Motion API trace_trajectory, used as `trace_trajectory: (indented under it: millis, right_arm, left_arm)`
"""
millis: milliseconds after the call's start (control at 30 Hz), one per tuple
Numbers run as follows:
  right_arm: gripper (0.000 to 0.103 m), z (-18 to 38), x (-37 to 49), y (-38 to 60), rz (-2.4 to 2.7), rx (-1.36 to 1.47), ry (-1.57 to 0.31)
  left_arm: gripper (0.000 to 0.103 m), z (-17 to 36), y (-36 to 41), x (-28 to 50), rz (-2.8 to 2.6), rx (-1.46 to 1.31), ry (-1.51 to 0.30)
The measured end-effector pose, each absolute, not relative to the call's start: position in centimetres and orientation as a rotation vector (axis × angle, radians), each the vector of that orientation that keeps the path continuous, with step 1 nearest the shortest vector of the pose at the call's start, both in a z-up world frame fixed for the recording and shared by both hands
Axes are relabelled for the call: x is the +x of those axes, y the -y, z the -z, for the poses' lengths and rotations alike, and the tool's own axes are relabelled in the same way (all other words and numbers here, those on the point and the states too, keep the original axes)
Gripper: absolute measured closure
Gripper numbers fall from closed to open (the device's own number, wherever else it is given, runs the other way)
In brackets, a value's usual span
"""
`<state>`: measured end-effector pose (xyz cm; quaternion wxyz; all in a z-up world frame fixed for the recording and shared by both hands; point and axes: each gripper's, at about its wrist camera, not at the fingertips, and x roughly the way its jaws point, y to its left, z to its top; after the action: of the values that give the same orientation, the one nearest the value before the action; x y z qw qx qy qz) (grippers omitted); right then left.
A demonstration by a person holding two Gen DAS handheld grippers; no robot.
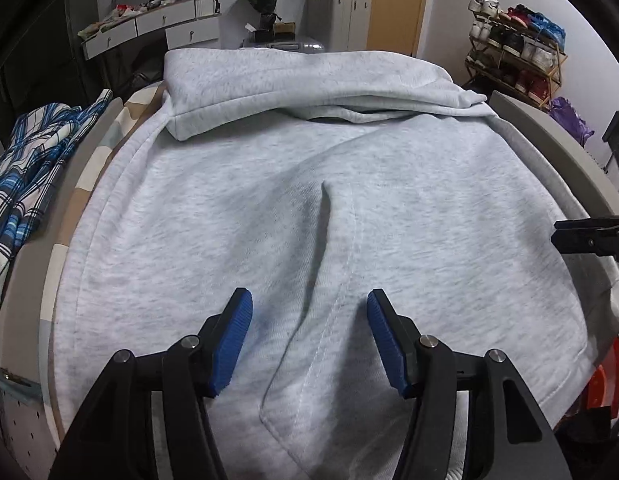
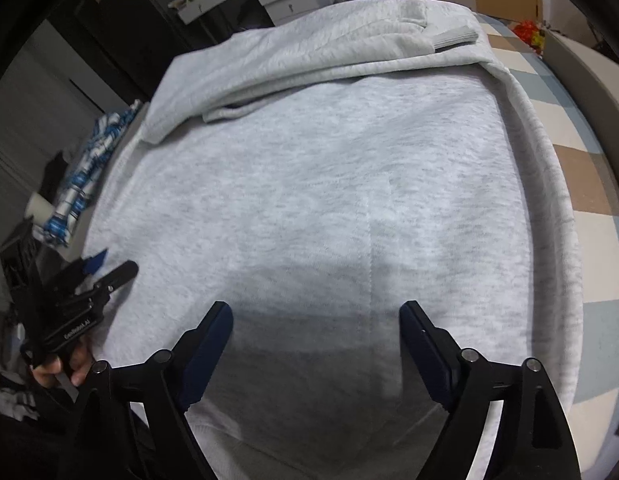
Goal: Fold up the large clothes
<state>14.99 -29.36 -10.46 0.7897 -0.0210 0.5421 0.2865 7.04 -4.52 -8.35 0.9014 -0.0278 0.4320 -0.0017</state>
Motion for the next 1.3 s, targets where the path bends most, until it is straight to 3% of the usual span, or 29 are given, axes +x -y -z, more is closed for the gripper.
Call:
trace_trajectory:
  millis: [67,133,533,667,767,800,833,867,933,1000,1133,1300]
  right_arm:
    - [0.006,10.6,14.5,28.5,-0.608,-0.087,-1.171]
    - [0.0,10.8,14.3,27.7,-0.587,-0.117,-1.176]
    - [0.0,10.9,13.8,26.5,-0.499,-0.17,-1.153]
    - [0.006,10.4,14.7,27.9,-0.576,-0.051,-1.091]
    - [0.021,10.2,15.3,28.7,-0.571,-0.01,-1.051]
    - [0.032,10.1,15.4,28.6,-0.563,-0.014,-1.046]
    - [0.058,10.2,15.4,28.5,-0.558,-0.031,-1.042]
    - [0.072,10.2,15.3,28.3,-0.562,-0.059,-1.046]
    - [0.088,9.6,14.8,28.3,-0.576,-0.072,-1.008]
    - [0.094,8.6,14.2,29.1,-0.593,-0.023,-0.959]
    - [0.095,7.9,14.3,31.6,-0.647,0.15,-0.93]
    - [0.097,8.6,14.3,31.2,-0.586,0.105,-0.935]
  left_arm:
    - [0.031,8.6,4.9,6.6,0.048,-0.029,-0.88]
    - [0.03,8.6,4.9,6.3,0.054,-0.015,-0.875]
    - [0.029,8.3,5.3,6.0,0.054,-0.022,-0.897]
    - [0.029,7.9,4.6,5.8,0.097,-0.09,-0.891]
    - [0.029,7.8,4.5,5.8,0.11,-0.107,-0.891]
    - [0.029,7.7,4.4,5.8,0.113,-0.108,-0.89]
    - [0.029,7.7,4.4,5.7,0.115,-0.11,-0.889]
    - [0.029,7.7,4.4,5.7,0.115,-0.112,-0.889]
    - [0.029,7.6,4.5,5.6,0.117,-0.111,-0.888]
    - [0.029,7.6,4.6,5.7,0.118,-0.109,-0.886]
    - [0.029,7.3,4.3,5.6,0.127,-0.127,-0.884]
    - [0.029,7.1,4.3,5.6,0.145,-0.163,-0.878]
